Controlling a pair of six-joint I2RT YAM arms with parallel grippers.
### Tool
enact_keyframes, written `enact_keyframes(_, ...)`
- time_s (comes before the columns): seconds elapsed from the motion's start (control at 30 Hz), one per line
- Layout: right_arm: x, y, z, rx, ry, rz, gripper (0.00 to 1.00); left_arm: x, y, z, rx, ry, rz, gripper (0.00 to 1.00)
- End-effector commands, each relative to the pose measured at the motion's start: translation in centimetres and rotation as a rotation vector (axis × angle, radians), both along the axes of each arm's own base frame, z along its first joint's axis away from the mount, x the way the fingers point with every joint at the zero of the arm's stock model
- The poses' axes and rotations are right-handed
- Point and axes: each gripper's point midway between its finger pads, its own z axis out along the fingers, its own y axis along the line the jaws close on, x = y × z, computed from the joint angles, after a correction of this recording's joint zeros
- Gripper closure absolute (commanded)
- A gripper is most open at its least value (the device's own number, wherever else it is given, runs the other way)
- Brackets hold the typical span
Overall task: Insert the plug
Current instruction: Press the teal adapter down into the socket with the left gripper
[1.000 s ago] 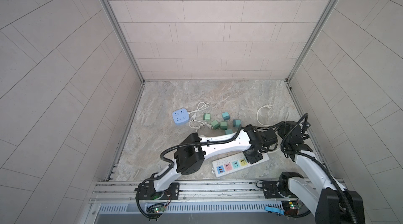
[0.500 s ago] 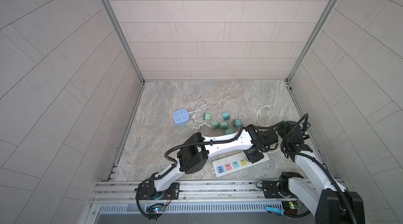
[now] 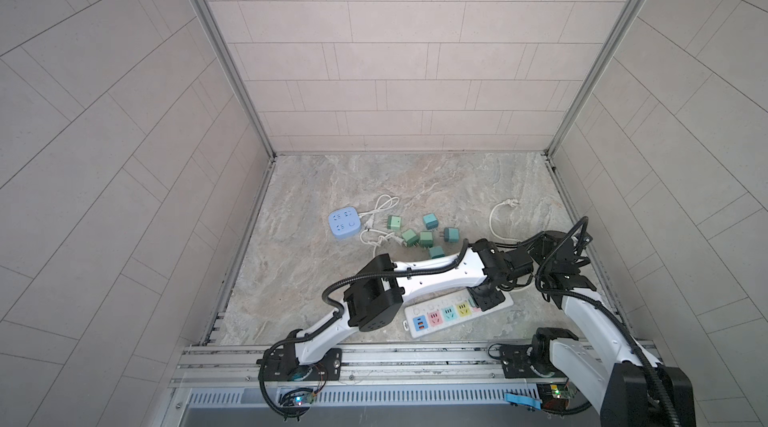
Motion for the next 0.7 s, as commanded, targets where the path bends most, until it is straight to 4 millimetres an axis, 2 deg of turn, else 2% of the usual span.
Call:
enact_keyframes(0.0, -0.6, -0.3, -0.3, -0.002, 0.005, -0.024, 0.02, 0.2, 0.7, -1.6, 0.065, -0.011, -0.004, 1.00)
enact_keyframes(0.17, -0.6, -0.3, -0.3, -0.002, 0.005, -0.021, 0.01, -0.2, 0.6, -2.7, 0.065, -0.006, -0.001, 1.00)
enact_keyframes(0.47, -0.9, -0.3, -0.1, -0.004, -0.007, -0.027, 0.01, -2.4, 0.1, -5.2, 0.020, 0.036, -0.014, 1.00)
enact_keyframes(0.67, -1.0, -0.4, 0.0, -0.005, -0.015, -0.033, 0.01, -3.1, -0.3, -5.4, -0.022, 0.062, -0.006, 1.00)
